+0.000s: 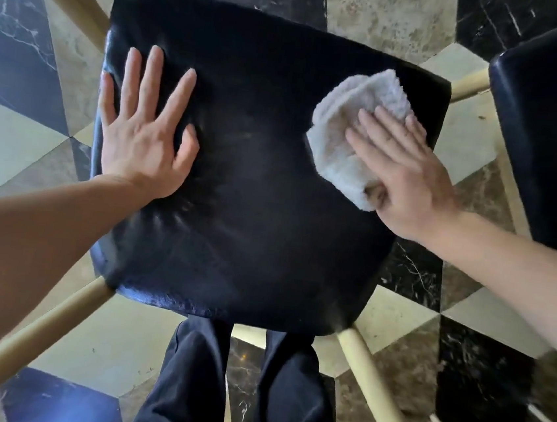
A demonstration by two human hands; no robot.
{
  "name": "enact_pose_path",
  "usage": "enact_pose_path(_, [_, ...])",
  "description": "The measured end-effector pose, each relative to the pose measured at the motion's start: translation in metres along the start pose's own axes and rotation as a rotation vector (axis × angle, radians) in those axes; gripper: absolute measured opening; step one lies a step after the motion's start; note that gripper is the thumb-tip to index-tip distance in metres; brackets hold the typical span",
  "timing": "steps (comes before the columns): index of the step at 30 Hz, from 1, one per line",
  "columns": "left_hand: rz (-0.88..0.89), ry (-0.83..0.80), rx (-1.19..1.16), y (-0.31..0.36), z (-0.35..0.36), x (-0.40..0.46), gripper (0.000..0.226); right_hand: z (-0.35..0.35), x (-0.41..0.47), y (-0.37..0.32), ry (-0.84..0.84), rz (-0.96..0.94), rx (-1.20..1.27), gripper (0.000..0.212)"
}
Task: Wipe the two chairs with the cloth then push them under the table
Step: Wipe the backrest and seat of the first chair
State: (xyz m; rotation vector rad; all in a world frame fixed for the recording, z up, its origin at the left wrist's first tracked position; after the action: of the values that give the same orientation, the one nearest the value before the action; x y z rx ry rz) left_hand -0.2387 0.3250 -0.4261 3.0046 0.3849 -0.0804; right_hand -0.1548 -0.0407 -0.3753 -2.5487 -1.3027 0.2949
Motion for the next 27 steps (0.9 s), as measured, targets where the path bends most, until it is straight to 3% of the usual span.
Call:
enact_pose_path(6, [-0.007,0.023,0.001,-0.001,0.001,0.001,0.069,0.023,-0.095,-0.039,-0.168,-0.296,0.122,0.062])
enact_pose_path(12, [0.003,0.053,-0.005,-0.001,0.002,-0.001,0.069,0.038,-0.095,-0.097,-0.378,-0.743,0.279,0.040])
enact_pose_path(17, [0.005,0.070,0.003,-0.002,0.004,0.000,0.070,0.039,-0.085,-0.082,-0.560,-1.133,0.080,0.037])
enact_pose_path(23, [0.002,0.060,-0.005,-0.001,0.002,0.000,0.070,0.007,-0.067,-0.005,-0.601,-1.074,0.058,0.044])
enact_pose_path(27, [-0.004,0.046,-0.005,0.001,0.000,0.001,0.070,-0.025,-0.023,0.048,-0.496,-0.815,0.009,0.048])
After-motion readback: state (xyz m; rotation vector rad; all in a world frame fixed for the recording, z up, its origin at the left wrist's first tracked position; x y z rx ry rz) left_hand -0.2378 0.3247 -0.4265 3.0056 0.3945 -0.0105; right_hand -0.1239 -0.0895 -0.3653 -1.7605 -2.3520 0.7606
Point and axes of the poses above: each hand's wrist, its own x-axis towards the middle knuckle, its own z-axis out of the palm, y = z × x, the point moved 1 cm from there along x, towards the middle knuckle, and after that the axes turned 9 degrees about -z, right-handed, at the moved point
